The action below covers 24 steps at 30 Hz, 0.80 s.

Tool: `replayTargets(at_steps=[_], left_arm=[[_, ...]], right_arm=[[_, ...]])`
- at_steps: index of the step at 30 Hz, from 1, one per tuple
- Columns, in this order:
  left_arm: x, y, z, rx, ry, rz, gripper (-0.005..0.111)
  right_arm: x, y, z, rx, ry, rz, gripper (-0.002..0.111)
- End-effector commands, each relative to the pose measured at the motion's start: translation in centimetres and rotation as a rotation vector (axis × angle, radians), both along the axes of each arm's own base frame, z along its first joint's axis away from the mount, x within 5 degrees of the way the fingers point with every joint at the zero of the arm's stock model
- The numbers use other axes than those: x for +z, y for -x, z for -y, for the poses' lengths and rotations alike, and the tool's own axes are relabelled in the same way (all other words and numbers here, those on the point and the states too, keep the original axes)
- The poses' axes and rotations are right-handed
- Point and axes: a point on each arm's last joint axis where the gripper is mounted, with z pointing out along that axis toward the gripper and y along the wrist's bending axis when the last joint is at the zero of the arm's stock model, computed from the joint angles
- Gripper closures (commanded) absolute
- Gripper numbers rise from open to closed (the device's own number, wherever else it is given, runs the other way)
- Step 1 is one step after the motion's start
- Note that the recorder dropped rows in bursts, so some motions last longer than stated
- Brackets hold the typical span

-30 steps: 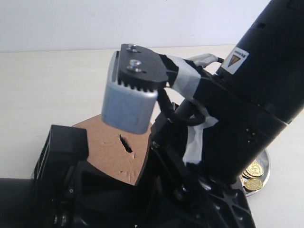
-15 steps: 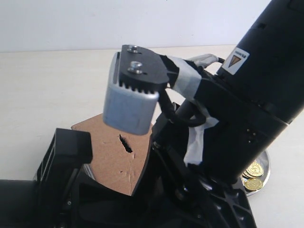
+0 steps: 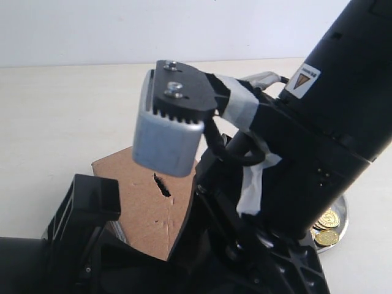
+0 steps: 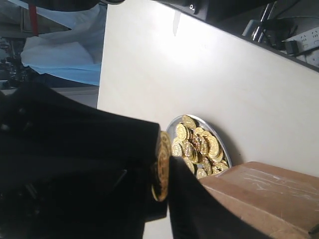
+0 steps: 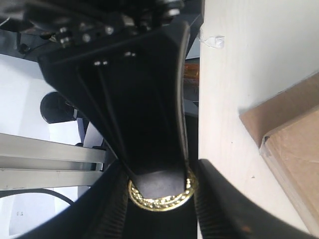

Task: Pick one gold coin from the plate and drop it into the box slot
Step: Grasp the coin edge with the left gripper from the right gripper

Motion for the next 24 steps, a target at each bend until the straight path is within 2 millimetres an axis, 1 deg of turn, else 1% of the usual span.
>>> replayTargets(at_steps=[1,17,19,22,24], left_arm=[[-0.02,0.27,0.01,-0.016,-0.012,-0.015,0.091],[0.06,0.19,0.04,-0.009,-0.003,-0.01,0.091],[0.06,0.19,0.04,-0.009,-0.003,-0.01,0.093],[0.06,0.19,0.04,-0.009,-0.003,-0.01,0.105],[0.06,0.19,0.04,-0.009,-0.003,-0.01,0.107]], right_arm=[[0.22,0.16,-0.05,0.0,-0.02,-0.001,0.077],[0.28,0.19,-0.1,-0.002,-0.027,-0.007,0.077],[0.3,0.2,-0.12,-0.003,-0.029,-0.009,0.077],[0.3,0.2,-0.12,-0.003,-0.03,-0.01,0.077],[0.3,0.2,-0.12,-0.003,-0.03,-0.01,0.077]])
